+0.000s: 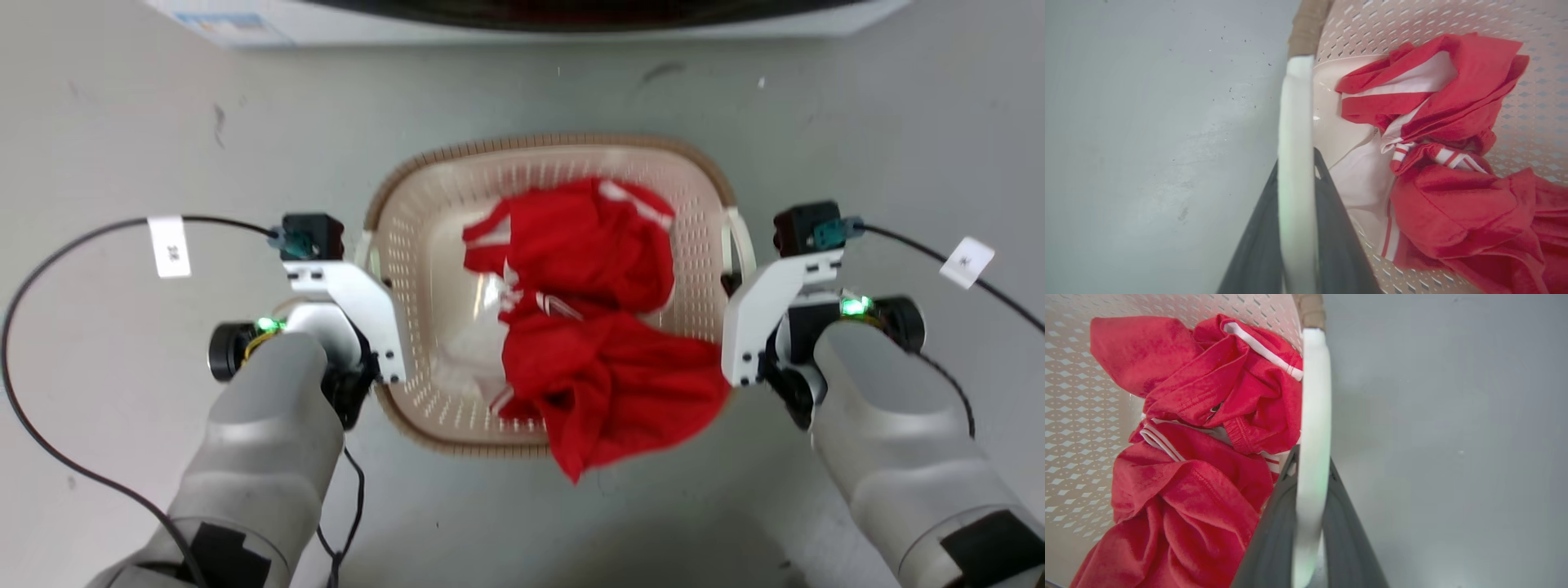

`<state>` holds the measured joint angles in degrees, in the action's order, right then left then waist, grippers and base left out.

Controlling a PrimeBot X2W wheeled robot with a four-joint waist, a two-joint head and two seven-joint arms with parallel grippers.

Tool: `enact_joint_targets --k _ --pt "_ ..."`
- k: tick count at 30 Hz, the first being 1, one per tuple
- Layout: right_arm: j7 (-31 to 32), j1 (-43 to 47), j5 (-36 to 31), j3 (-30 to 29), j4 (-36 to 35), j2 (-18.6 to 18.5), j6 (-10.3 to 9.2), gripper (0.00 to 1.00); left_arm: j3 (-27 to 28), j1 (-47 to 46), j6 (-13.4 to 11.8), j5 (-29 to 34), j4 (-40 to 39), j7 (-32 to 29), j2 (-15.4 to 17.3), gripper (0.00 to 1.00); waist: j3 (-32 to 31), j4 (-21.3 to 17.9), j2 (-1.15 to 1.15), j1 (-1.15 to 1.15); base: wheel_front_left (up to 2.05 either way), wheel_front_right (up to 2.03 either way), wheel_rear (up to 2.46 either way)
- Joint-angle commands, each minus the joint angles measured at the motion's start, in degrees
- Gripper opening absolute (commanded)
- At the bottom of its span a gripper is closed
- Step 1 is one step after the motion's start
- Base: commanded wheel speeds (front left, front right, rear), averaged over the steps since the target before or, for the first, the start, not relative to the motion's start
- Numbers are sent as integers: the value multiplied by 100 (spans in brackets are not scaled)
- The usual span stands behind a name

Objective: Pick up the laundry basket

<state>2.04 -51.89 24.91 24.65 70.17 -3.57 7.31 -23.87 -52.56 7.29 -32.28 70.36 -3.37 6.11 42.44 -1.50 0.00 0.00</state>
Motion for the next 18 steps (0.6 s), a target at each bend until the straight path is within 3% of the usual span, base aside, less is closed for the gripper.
enact_joint_targets --k 1,18 --pt "106 125 91 83 4 124 33 0 -95 91 41 -90 -92 -73 -146 0 -365 27 0 0 0 0 0" --pt "2032 660 1180 353 131 43 48 0 -815 600 53 -1160 -225 -1638 -112 0 -2662 230 0 0 0 0 0"
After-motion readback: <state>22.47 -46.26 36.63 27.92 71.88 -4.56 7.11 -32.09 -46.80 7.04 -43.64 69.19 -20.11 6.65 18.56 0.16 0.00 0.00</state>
